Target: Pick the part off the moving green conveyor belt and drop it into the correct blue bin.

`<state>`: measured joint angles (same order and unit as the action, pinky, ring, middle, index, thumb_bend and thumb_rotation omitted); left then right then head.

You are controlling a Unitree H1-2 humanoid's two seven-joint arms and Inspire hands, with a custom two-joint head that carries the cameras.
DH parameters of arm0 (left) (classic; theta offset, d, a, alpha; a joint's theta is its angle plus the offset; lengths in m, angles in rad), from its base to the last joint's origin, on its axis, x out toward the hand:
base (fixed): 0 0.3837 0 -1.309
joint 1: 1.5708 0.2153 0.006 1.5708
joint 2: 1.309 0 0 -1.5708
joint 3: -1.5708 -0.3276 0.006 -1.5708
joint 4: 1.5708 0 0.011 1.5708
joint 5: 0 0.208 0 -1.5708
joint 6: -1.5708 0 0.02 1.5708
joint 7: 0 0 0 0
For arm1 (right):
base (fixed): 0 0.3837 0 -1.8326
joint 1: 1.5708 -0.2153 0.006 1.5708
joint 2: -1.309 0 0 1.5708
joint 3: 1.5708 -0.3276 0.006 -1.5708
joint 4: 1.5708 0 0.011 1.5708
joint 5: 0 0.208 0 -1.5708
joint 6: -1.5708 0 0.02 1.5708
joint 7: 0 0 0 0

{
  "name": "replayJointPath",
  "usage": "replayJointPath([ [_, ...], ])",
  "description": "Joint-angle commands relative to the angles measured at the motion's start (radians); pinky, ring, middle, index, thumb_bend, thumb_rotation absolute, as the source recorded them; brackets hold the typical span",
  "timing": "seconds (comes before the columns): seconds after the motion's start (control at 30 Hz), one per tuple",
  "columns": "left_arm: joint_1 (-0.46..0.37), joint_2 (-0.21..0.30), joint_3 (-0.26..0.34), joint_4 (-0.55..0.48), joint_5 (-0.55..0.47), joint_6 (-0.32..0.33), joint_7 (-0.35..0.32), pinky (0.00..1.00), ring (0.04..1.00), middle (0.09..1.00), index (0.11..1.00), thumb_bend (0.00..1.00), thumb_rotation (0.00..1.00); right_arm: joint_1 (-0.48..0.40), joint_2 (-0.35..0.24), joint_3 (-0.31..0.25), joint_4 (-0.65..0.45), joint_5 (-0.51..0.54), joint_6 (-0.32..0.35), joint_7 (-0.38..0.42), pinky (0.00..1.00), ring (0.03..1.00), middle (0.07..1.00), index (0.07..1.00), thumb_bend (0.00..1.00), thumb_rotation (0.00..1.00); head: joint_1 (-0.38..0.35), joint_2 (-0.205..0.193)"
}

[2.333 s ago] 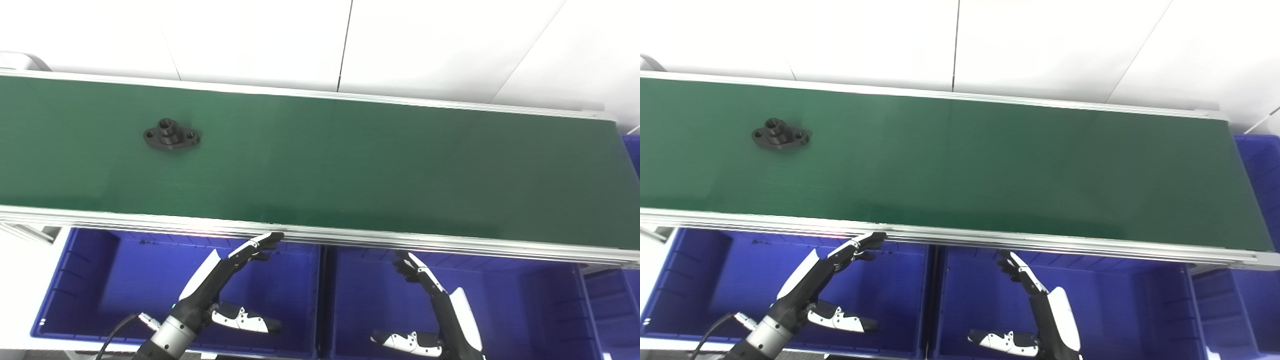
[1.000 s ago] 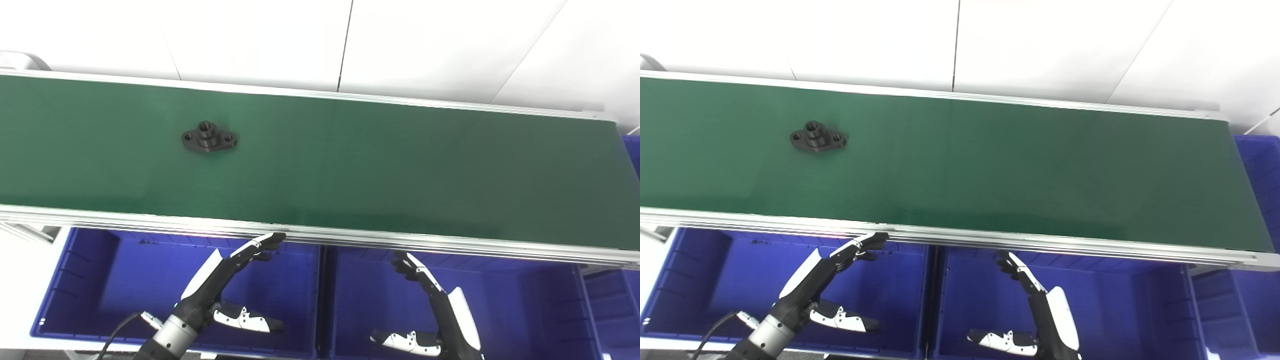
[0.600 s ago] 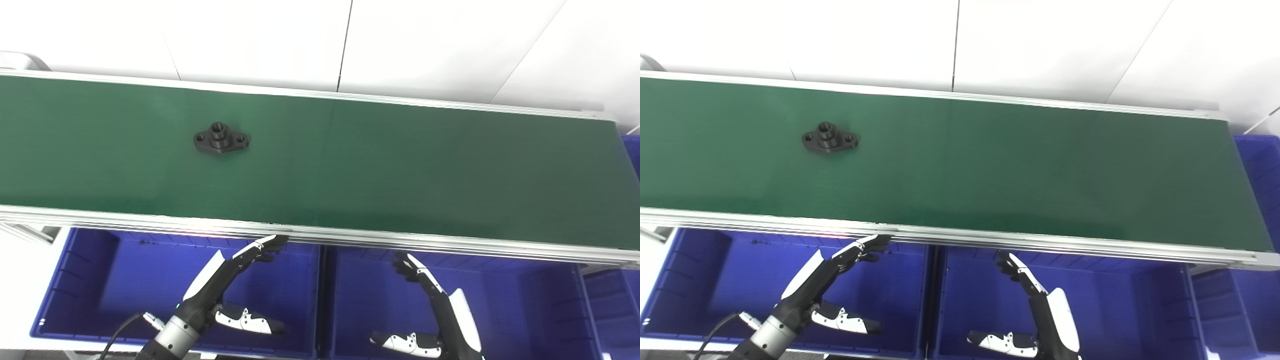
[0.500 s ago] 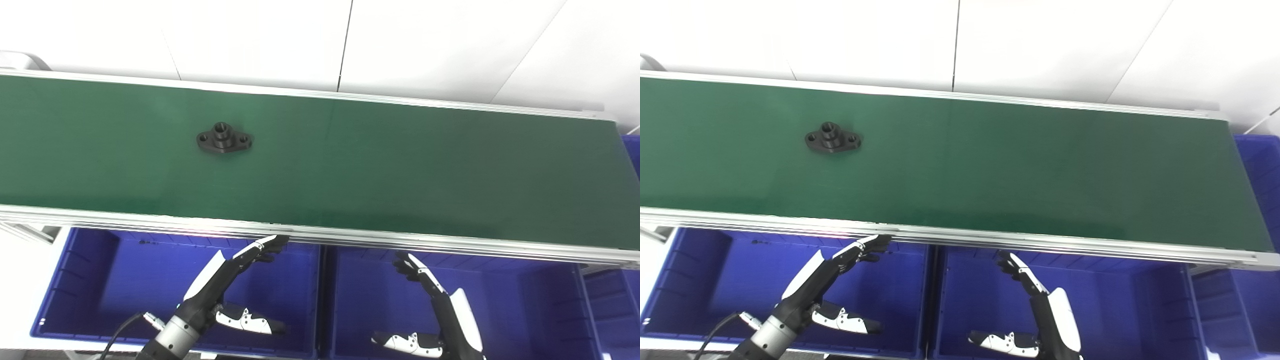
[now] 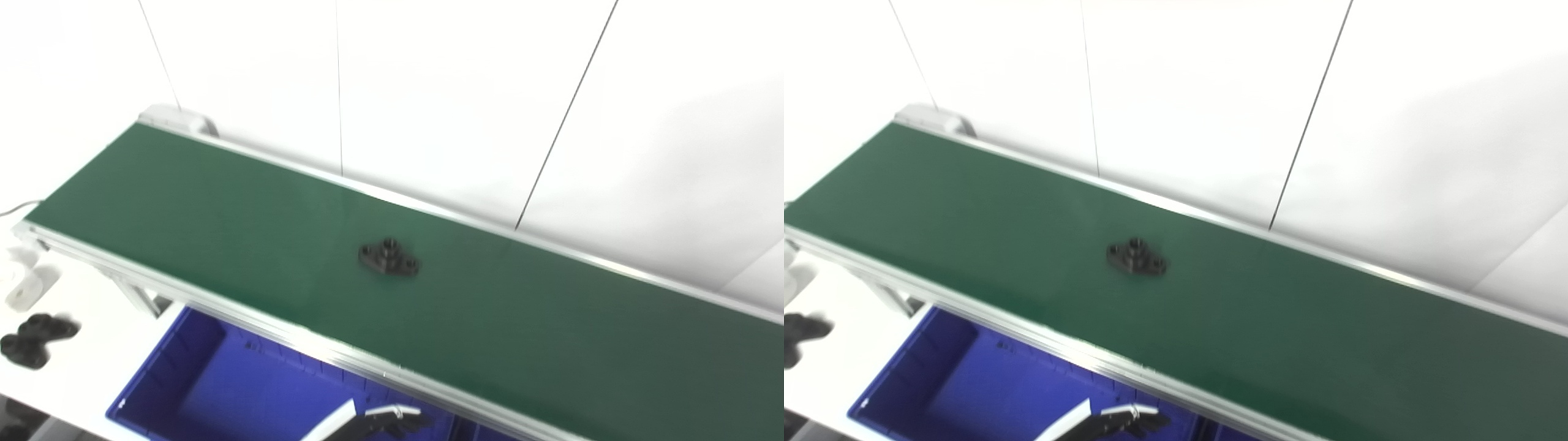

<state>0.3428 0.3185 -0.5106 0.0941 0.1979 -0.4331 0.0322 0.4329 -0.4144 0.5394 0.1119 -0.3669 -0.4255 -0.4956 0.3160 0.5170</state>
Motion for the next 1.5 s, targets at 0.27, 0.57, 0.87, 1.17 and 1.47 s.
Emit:
replayJointPath([
  [0.27,-0.016,0.038,-0.036,-0.004,0.003,-0.037,0.082,0.72,0.796,0.826,0.796,0.87,0.24,-0.044,-0.067,0.143,-0.004,0.010,-0.044,-0.212,0.81,0.802,0.820,0.884,0.86,0.37,-0.029,0.006],
  [0.57,-0.014,0.050,-0.042,-0.015,-0.002,-0.037,0.092,0.73,0.798,0.830,0.798,0.87,0.23,-0.030,-0.093,0.135,-0.163,-0.015,-0.044,-0.278,0.83,0.797,0.809,0.876,0.85,0.35,-0.072,0.030],
  [0.87,-0.017,0.056,-0.043,-0.018,-0.013,-0.037,0.096,0.74,0.804,0.837,0.806,0.87,0.22,-0.037,-0.102,0.031,-0.329,-0.013,-0.044,-0.231,0.88,0.787,0.772,0.861,0.87,0.34,-0.155,0.067],
  [1.17,-0.003,0.069,-0.022,-0.055,-0.022,-0.037,0.089,0.75,0.820,0.846,0.820,0.89,0.23,-0.056,-0.019,-0.153,-0.461,0.022,-0.013,0.000,0.81,0.798,0.809,0.851,0.86,0.42,-0.277,0.148],
  [1.47,0.005,0.085,0.010,-0.098,-0.044,-0.037,0.060,0.79,0.847,0.871,0.856,0.88,0.26,-0.127,0.099,-0.302,-0.529,-0.007,0.063,0.199,0.76,0.762,0.794,0.834,0.84,0.47,-0.373,0.248],
])
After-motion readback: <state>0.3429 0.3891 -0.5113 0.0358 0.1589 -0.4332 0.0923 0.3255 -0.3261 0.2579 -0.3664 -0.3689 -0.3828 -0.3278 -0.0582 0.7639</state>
